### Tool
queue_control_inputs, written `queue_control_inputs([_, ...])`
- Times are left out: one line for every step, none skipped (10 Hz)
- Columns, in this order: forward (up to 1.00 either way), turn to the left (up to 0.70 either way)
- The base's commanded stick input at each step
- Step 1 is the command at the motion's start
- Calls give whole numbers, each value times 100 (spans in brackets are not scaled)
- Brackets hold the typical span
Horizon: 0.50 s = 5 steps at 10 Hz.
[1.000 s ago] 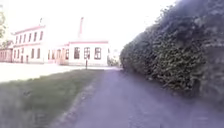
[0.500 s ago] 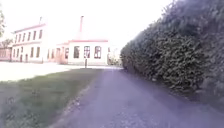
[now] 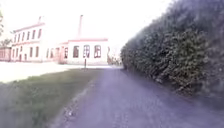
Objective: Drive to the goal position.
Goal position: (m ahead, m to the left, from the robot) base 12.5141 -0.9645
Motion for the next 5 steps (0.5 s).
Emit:
queue_control_inputs([70, 0])
queue_control_inputs([70, 0])
queue_control_inputs([70, 0])
queue_control_inputs([70, 0])
queue_control_inputs([70, 0])
